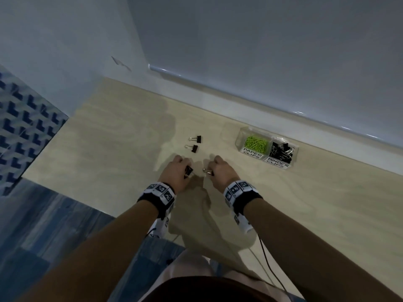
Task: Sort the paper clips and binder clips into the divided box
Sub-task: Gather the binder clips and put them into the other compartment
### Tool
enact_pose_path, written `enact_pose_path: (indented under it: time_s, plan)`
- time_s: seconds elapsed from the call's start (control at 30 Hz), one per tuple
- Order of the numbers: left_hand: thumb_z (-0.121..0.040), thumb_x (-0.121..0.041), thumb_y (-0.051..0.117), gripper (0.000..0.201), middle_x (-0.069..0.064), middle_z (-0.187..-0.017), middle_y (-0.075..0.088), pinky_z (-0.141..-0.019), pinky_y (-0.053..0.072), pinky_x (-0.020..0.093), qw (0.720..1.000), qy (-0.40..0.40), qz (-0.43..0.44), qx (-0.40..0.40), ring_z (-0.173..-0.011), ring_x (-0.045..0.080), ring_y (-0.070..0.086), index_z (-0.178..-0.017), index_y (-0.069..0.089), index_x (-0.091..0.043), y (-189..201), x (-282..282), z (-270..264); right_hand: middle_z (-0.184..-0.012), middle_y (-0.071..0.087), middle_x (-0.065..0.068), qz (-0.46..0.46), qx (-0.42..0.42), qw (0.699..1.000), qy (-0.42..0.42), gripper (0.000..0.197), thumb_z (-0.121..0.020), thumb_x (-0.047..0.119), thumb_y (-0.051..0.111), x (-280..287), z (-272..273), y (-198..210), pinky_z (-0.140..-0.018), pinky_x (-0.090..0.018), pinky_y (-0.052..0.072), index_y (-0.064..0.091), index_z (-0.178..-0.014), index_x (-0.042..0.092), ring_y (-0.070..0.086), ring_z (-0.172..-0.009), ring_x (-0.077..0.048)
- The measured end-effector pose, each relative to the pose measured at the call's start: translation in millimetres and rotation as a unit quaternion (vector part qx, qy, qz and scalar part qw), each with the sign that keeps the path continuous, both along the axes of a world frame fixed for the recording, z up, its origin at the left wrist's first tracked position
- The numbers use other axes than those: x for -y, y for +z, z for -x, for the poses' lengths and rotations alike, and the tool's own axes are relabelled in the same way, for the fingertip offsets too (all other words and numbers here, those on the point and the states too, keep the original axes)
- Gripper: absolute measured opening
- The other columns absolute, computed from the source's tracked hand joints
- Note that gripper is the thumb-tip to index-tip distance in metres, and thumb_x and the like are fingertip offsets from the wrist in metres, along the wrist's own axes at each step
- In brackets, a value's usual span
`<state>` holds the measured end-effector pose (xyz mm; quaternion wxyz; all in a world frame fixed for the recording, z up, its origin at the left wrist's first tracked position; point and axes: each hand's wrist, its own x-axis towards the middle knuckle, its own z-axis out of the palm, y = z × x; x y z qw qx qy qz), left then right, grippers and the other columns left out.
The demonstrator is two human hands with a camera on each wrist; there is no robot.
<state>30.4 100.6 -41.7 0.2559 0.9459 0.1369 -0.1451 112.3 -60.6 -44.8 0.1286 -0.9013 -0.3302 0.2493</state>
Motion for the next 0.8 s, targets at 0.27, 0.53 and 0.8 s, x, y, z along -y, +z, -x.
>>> enact_pose_path:
  time_s: [0.27,0.53,0.8]
  plan:
    - [-0.076,-0.015,0.07,0.024,0.004,-0.1,0.048,-0.082,0.045,0.032,0.998,-0.021,0.053,0.012,-0.088,0.024,0.054,-0.095,0.056,-0.013,3,46,-24,-0.099,0.054,-0.013,-0.051,-0.022,0.987,-0.149,0.01,-0.077,0.007,0.064,68,-2,7,-0.077,-0.031,0.047,0.066,-0.087,0.01,0.058,-0.087,-0.033]
    - [-0.069,-0.014,0.081,0.025,0.001,-0.083,0.059,-0.071,0.05,0.031,0.987,-0.027,0.155,0.03,-0.077,0.019,0.058,-0.084,0.061,-0.011,32,87,-68,-0.081,0.068,-0.001,-0.206,0.044,0.9,-0.382,0.015,-0.07,0.009,0.079,139,-37,51,-0.073,-0.027,0.053,0.068,-0.077,0.016,0.063,-0.072,-0.017]
    - [-0.074,-0.022,0.078,0.031,0.006,-0.098,0.066,-0.081,0.052,0.033,0.973,-0.03,0.201,0.106,-0.088,0.02,0.061,-0.097,0.061,-0.01,65,172,-148,-0.088,0.071,-0.01,-0.141,0.11,0.886,-0.429,0.016,-0.073,0.013,0.074,169,-98,48,-0.075,-0.024,0.049,0.07,-0.088,0.01,0.065,-0.077,-0.023]
